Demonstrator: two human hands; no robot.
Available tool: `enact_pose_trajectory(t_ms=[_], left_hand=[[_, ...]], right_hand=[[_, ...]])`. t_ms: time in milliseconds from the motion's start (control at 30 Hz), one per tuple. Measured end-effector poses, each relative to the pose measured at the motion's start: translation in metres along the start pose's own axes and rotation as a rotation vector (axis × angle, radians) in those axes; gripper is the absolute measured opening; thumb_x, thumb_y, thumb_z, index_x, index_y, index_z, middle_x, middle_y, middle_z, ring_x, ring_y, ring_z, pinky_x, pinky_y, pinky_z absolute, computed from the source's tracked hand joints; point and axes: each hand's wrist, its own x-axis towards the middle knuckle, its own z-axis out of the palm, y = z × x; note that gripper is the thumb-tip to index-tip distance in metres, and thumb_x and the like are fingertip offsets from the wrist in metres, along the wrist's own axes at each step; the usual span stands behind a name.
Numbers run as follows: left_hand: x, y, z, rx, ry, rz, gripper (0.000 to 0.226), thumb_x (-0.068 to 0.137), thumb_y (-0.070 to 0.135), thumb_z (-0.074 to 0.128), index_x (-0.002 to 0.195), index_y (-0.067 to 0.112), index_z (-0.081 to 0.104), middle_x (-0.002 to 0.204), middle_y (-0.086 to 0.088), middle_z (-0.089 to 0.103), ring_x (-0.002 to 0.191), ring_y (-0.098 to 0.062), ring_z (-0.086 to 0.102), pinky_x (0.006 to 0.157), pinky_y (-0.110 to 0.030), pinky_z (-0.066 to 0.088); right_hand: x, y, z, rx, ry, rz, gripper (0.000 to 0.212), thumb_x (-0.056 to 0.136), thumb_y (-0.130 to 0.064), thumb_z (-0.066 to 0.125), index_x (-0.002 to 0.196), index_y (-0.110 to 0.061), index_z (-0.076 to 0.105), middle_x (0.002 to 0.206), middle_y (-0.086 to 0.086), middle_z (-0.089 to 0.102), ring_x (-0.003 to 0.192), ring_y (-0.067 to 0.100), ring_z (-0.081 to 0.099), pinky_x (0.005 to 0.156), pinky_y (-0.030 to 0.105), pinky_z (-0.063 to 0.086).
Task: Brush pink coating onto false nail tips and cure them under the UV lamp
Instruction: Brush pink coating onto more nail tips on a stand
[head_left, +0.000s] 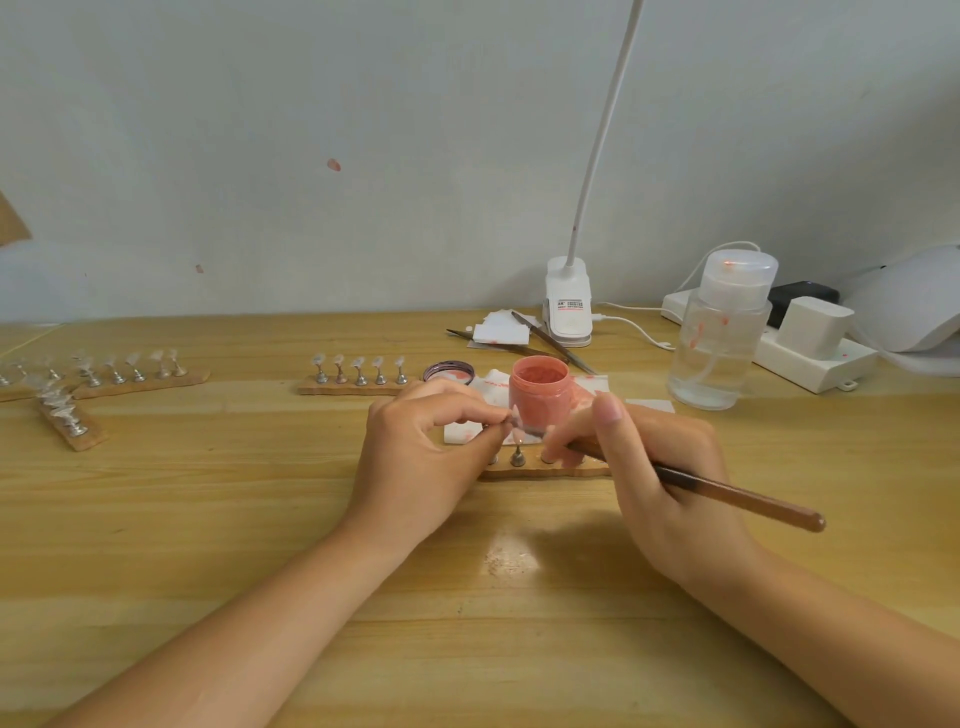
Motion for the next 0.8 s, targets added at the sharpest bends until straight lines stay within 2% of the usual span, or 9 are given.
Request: enact_pose_trajectory(t_ms=[67,167,300,433,533,633,800], left_hand=[[0.0,-0.0005,0.0004,-0.001,0.001,-0.015,0.014,0.068,-0.002,0.076,0.071,0.011,0.073,0.069,0.013,0.062,0.075,-0.007,0.059,0.072,-0.008,0.04],[0.0,-0.0014,0.0003,0.01,0.001,-0.003,0.011,0.067,-0.002,0.076,0.071,0.008,0.073,0.069,0.012,0.062,0.074,-0.007,0.058,0.071,-0.009,0.041],[-0.0005,-0.0019,0.0002,0.0,-0.003,-0.016,0.015,0.067,-0.003,0.076,0.07,0.012,0.073,0.068,0.015,0.063,0.07,-0.002,0.057,0.07,-0.013,0.042],[-0.0007,-0.0032,0.0002,0.003,0.001,-0.007,0.019,0.067,-0.002,0.076,0.072,0.017,0.072,0.069,0.015,0.063,0.07,0.004,0.056,0.07,-0.011,0.041],[-0.0009,-0.0034,-0.0003,0.012,-0.002,-0.005,0.025,0.067,-0.001,0.076,0.073,0.022,0.071,0.07,0.019,0.063,0.071,0.005,0.056,0.072,-0.014,0.043],[-0.001,-0.0031,-0.0004,0.018,0.007,-0.016,0.026,0.069,0.001,0.076,0.075,0.025,0.07,0.07,0.023,0.062,0.073,0.004,0.059,0.074,-0.018,0.045],[-0.0008,-0.0015,-0.001,-0.001,-0.032,-0.011,0.02,0.075,0.004,0.072,0.083,0.022,0.073,0.078,0.025,0.062,0.082,0.011,0.058,0.081,-0.01,0.04]], right_hand=[[-0.0002,-0.0005,-0.0005,0.025,0.015,-0.012,0.058,0.094,-0.049,0.031,0.071,-0.012,0.07,0.066,-0.004,0.066,0.064,0.007,0.063,0.059,0.027,0.05],[0.0012,0.0001,0.0001,-0.03,0.036,-0.058,0.056,0.095,-0.044,0.028,0.076,-0.012,0.07,0.067,-0.004,0.064,0.068,0.01,0.062,0.061,0.029,0.05],[0.0006,0.001,0.001,0.062,0.021,0.035,0.061,0.092,-0.054,0.031,0.071,-0.013,0.071,0.066,-0.002,0.068,0.063,0.01,0.064,0.059,0.03,0.051],[0.0024,-0.0001,0.0021,0.027,0.049,-0.001,0.048,0.093,-0.037,0.033,0.075,-0.014,0.07,0.069,-0.007,0.065,0.068,0.011,0.063,0.064,0.029,0.051],[0.0015,0.0002,0.0016,0.097,0.032,0.069,0.052,0.091,-0.041,0.035,0.069,-0.01,0.07,0.062,0.002,0.066,0.062,0.013,0.062,0.06,0.027,0.05],[0.0004,-0.0014,0.0008,0.116,0.076,0.045,0.048,0.091,-0.041,0.034,0.067,-0.017,0.068,0.059,0.002,0.065,0.057,0.011,0.062,0.057,0.023,0.049],[0.0021,-0.0023,0.0,0.122,0.109,-0.012,0.043,0.093,-0.029,0.031,0.075,-0.016,0.067,0.074,-0.01,0.068,0.072,0.006,0.064,0.065,0.02,0.049]])
